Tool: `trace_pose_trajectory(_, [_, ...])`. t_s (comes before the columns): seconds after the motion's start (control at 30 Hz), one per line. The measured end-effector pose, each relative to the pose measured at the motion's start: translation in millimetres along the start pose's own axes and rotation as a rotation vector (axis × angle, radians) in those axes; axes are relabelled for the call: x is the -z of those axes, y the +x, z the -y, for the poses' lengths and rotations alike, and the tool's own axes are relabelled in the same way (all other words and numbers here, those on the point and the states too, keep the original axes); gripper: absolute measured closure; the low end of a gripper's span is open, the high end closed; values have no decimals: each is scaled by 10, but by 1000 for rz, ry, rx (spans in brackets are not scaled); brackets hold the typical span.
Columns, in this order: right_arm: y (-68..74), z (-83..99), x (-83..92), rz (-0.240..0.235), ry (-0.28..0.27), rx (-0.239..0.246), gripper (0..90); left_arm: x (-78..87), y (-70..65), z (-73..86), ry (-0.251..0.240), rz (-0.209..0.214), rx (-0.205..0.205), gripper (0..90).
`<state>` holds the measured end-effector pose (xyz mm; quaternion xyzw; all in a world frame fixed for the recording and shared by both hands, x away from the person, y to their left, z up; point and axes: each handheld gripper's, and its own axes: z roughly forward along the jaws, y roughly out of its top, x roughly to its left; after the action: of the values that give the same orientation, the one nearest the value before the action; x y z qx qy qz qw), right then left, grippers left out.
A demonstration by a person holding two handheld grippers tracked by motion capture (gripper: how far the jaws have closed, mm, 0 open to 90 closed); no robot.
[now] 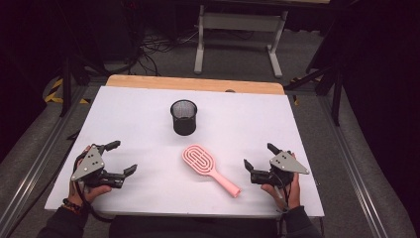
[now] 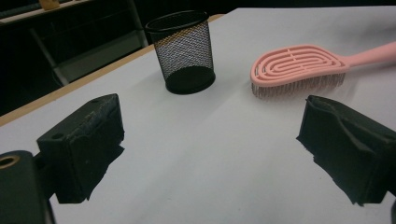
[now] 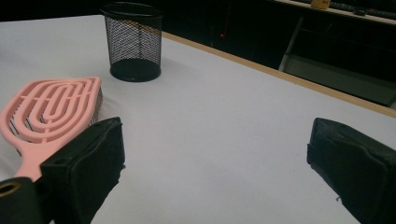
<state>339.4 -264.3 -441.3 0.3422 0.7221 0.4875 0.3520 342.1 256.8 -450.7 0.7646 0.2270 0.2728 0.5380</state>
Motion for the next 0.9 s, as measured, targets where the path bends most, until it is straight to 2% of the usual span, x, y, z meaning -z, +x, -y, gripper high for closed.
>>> trace_pose_trajectory(0.07, [4, -13, -11, -17, 10, 14, 44, 6, 8, 4, -6, -10, 3, 96])
trace_pose_trajectory(0.17, [3, -32, -18, -46, 18, 5, 51, 7, 2, 12, -6, -15, 0, 94])
trace_pose_trajectory(0.27, [9, -78, -38, -66, 29, 15, 54, 15, -9, 29, 9, -10, 4, 84])
trace_pose_trajectory(0.37, [30, -157, -82, -106, 52, 24, 55, 45, -23, 47, 9, -13, 8, 80])
trace_pose_trajectory(0.63, [126, -155, -96, -114, 80, 72, 58, 34, -60, 45, 15, -6, 9, 77])
trace_pose_trajectory(0.73, [129, -158, -94, -123, 81, 72, 58, 17, -60, 48, 22, -4, 2, 77])
trace_pose_trajectory(0.8, [130, -161, -92, -125, 84, 74, 57, 13, -61, 51, 25, 0, 13, 77])
trace_pose_trajectory(0.9, [128, -168, -84, -131, 87, 73, 58, 7, -67, 52, 29, -1, 2, 76])
